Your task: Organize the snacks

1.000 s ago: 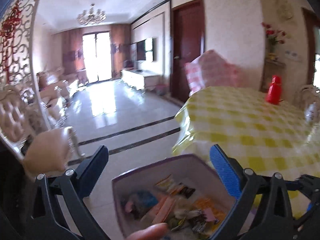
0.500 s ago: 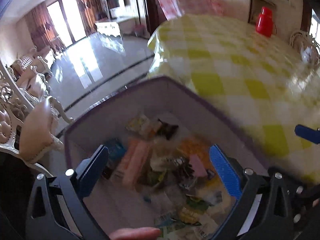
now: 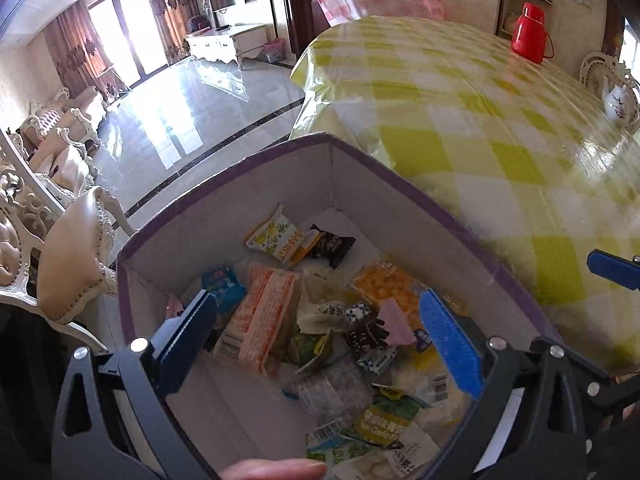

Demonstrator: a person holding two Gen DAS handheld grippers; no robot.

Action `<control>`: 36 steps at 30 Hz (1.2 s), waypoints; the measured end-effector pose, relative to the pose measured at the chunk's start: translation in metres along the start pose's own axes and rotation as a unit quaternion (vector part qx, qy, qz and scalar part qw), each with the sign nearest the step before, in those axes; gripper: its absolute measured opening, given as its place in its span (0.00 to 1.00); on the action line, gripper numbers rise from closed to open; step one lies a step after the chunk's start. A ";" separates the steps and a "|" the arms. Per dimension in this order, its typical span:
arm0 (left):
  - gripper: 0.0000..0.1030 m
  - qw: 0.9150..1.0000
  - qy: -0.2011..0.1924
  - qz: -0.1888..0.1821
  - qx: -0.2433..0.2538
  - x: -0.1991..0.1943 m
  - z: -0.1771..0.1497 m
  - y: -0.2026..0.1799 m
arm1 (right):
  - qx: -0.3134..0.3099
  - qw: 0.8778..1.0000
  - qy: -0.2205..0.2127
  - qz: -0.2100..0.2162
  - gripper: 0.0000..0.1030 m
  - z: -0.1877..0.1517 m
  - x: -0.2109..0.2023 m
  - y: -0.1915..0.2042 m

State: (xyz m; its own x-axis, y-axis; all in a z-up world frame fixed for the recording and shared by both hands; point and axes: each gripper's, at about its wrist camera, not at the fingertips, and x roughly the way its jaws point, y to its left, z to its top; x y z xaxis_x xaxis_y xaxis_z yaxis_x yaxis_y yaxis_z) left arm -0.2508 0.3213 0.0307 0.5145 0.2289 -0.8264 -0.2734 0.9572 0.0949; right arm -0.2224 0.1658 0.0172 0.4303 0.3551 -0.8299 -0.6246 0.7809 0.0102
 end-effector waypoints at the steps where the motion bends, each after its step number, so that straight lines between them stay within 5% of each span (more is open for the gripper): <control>1: 0.98 1.000 0.001 0.000 0.000 0.000 0.000 0.000 | 0.001 1.000 0.001 0.001 0.85 0.000 0.001 0.000; 36: 0.98 1.000 0.018 -0.007 -0.002 0.010 -0.003 0.000 | 0.006 1.000 0.017 0.005 0.85 -0.006 0.011 -0.002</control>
State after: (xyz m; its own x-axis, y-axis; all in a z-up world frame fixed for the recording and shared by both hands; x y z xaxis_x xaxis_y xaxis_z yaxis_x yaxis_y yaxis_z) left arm -0.2481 0.3235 0.0206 0.4888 0.2080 -0.8473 -0.2693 0.9597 0.0802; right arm -0.2208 0.1653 0.0047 0.4007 0.3455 -0.8486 -0.6211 0.7833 0.0257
